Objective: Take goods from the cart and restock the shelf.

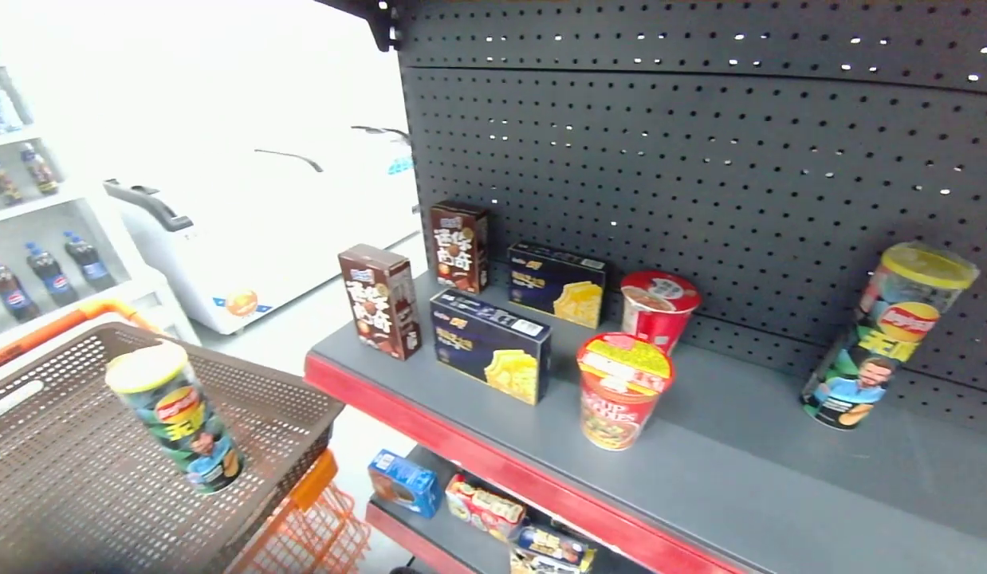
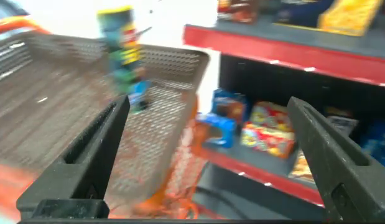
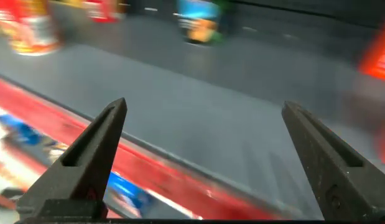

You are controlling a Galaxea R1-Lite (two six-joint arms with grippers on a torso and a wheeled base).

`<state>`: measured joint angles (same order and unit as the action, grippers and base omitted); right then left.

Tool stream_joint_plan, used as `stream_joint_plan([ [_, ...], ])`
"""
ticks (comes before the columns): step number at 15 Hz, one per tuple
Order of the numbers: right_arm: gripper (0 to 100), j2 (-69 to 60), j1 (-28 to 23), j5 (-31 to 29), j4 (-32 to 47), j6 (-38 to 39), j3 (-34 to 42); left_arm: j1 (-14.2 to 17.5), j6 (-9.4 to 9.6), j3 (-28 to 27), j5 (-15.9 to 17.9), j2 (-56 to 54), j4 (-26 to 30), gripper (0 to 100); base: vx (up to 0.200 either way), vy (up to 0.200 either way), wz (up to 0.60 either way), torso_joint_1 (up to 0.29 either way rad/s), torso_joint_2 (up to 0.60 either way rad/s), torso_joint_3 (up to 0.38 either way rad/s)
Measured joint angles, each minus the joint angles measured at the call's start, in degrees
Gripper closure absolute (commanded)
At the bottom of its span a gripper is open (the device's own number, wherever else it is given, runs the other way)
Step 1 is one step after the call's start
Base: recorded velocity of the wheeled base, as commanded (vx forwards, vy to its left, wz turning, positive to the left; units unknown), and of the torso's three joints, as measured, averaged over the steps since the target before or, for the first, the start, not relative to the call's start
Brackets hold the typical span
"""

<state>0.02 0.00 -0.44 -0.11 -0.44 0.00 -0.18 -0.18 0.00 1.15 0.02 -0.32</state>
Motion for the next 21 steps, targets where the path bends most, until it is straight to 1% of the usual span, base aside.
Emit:
stream_joint_plan([
  [3,0,0.0,0.0,0.0,0.0,0.1,0.0,0.0,0.02,0.0,-0.1,0.0,0.0,0,0.0,0.0,0.6,0.001,0.0,0.002],
  [6,0,0.0,0.0,0.0,0.1,0.3,0.0,0.0,0.28,0.0,-0.1,0.0,0.0,0,0.0,0.0,0.0,0.0,0.0,0.0],
  [9,0,0.0,0.0,-0.1,0.1,0.4,0.0,0.1,0.56,-0.8,-2.6,0.1,0.1,0,0.0,0.0,0.0,0.0,0.0,0.0],
  [10,0,0.0,-0.1,-0.1,0.0,0.4,0.0,0.0,0.89,-3.2,-3.1,0.8,0.9,0,0.0,0.0,0.0,0.0,0.0,0.0],
  [12,0,0.0,-0.1,-0.1,0.1,0.4,0.0,-0.1,1.57,-11.5,-3.4,5.1,3.7,0,0.0,0.0,0.0,0.0,0.0,0.0],
  [14,0,0.0,0.0,-0.1,0.0,0.4,0.0,-0.1,2.65,-20.5,-3.6,13.8,5.9,0,0.0,0.0,0.0,0.0,0.0,0.0],
  [16,0,0.0,0.0,-0.1,0.1,0.4,0.0,0.5,3.71,-27.0,-5.1,24.2,6.7,0,0.0,0.0,0.0,0.0,0.0,0.0],
  [17,0,0.0,0.0,-0.1,0.0,0.4,0.0,1.1,4.08,-29.6,-6.7,30.3,6.7,0,0.0,0.0,0.0,0.0,0.0,0.0],
  [19,0,0.0,-0.1,-0.1,0.0,0.4,0.0,2.5,4.41,-32.9,-8.9,41.2,5.5,0,0.0,0.0,0.0,0.0,0.0,0.0],
  [20,0,0.0,0.0,-0.1,0.0,0.4,0.0,3.1,4.23,-33.9,-8.8,46.9,4.3,0,0.0,0.0,0.0,0.0,0.0,0.0],
  [21,0,0.0,0.0,-0.1,0.0,0.4,0.0,3.5,3.95,-34.6,-7.6,52.2,2.4,0,0.0,0.0,0.0,0.0,0.0,0.0],
])
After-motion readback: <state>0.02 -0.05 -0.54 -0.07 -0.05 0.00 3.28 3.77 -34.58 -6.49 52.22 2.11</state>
